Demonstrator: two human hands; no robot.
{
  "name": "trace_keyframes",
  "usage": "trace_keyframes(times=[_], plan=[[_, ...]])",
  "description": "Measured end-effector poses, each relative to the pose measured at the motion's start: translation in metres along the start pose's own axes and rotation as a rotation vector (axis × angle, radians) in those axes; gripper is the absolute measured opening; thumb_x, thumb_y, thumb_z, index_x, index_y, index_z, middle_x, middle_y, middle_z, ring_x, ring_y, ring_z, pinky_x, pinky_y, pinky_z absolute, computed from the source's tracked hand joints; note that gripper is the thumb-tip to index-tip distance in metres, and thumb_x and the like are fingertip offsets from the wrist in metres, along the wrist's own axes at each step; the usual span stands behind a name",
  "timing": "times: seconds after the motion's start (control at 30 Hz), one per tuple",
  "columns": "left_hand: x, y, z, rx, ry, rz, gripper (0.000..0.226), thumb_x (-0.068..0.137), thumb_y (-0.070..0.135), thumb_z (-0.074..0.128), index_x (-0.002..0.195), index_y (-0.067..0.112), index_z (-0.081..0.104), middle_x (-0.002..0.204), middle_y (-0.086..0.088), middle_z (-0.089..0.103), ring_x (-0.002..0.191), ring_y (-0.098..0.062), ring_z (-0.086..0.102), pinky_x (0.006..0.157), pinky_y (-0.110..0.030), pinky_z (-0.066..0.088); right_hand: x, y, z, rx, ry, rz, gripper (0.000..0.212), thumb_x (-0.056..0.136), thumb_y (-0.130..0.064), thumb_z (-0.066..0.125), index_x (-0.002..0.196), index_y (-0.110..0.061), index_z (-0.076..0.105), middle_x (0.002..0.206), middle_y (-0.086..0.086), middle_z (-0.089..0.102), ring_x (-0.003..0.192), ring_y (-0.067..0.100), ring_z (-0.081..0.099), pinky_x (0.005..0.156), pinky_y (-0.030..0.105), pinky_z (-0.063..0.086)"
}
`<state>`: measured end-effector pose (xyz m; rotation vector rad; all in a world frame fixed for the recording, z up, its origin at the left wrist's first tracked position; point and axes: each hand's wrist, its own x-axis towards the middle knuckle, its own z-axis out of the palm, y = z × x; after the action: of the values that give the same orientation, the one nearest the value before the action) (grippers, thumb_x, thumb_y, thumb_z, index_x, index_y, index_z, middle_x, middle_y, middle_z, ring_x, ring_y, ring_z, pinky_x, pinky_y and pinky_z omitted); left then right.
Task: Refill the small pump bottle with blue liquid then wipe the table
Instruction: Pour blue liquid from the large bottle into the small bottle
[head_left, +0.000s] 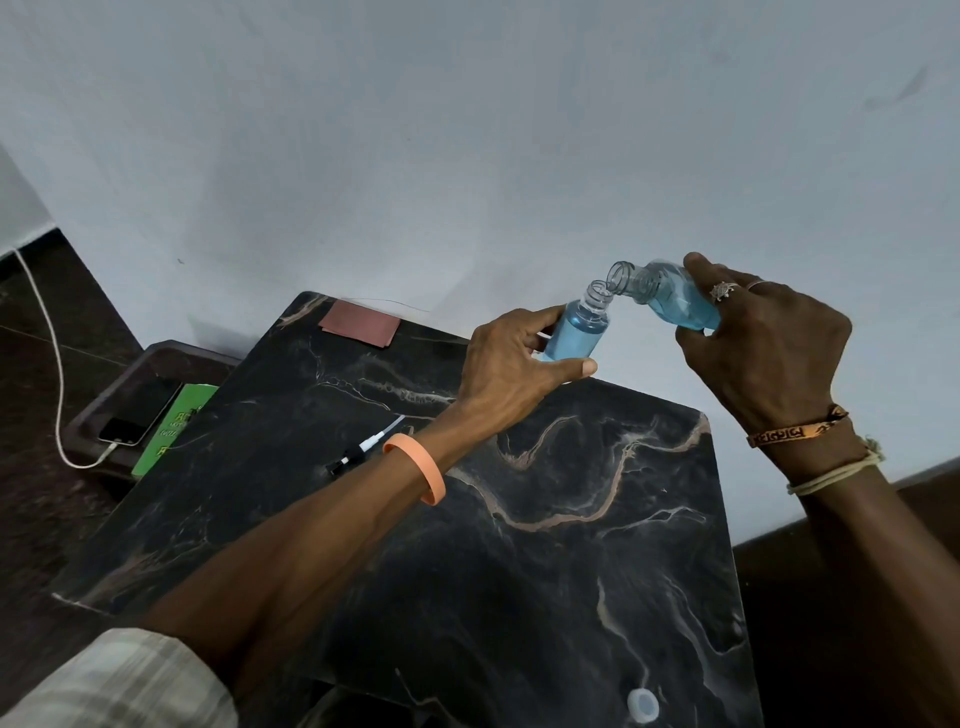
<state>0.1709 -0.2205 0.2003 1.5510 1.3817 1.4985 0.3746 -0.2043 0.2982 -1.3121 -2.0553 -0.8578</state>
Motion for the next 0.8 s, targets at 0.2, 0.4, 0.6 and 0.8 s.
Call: trace_keyframes(times=[0.2, 0.4, 0.6, 0.8], plan=[[0.0003, -0.0027, 0.0014, 0.004, 0.002, -0.007, 0.060, 0.067, 0.043, 0.088, 0.123, 0.030, 0.069, 0.101, 0.008, 0.075, 0.084, -0.006, 0.071, 0.076, -0.037, 0.061, -0.0005, 0.0017, 0.0011, 0.001, 0.008, -0.018, 0.049, 0.073, -0.019, 0.072, 0.121, -0.018, 0.069, 0.102, 0.010, 0.075, 0.077, 0.036, 0.070, 0.057, 0.028, 0.042], [0.0000, -0.0016, 0.0007, 0.011, -0.011, -0.009, 0.062, 0.068, 0.042, 0.088, 0.125, 0.029, 0.068, 0.104, 0.007, 0.075, 0.088, -0.008, 0.071, 0.077, -0.038, 0.062, -0.0003, 0.0021, 0.0002, 0.006, 0.017, -0.015, 0.049, 0.071, -0.017, 0.074, 0.120, -0.018, 0.069, 0.101, 0.010, 0.075, 0.076, 0.036, 0.069, 0.057, 0.028, 0.042], [-0.0006, 0.0000, -0.0007, 0.019, -0.007, -0.009, 0.062, 0.069, 0.041, 0.089, 0.126, 0.027, 0.068, 0.107, 0.006, 0.075, 0.089, -0.007, 0.071, 0.078, -0.038, 0.062, -0.0013, -0.0003, -0.0004, -0.001, -0.003, -0.009, 0.051, 0.070, -0.016, 0.077, 0.120, -0.017, 0.069, 0.101, 0.010, 0.075, 0.075, 0.037, 0.069, 0.056, 0.029, 0.043], [-0.0017, -0.0003, -0.0019, 0.022, 0.005, -0.005, 0.061, 0.068, 0.043, 0.089, 0.124, 0.029, 0.069, 0.103, 0.008, 0.075, 0.086, -0.006, 0.071, 0.077, -0.037, 0.062, -0.0008, -0.0021, -0.0017, 0.003, -0.001, -0.004, 0.051, 0.069, -0.015, 0.077, 0.120, -0.016, 0.070, 0.100, 0.010, 0.075, 0.076, 0.037, 0.069, 0.056, 0.030, 0.045]])
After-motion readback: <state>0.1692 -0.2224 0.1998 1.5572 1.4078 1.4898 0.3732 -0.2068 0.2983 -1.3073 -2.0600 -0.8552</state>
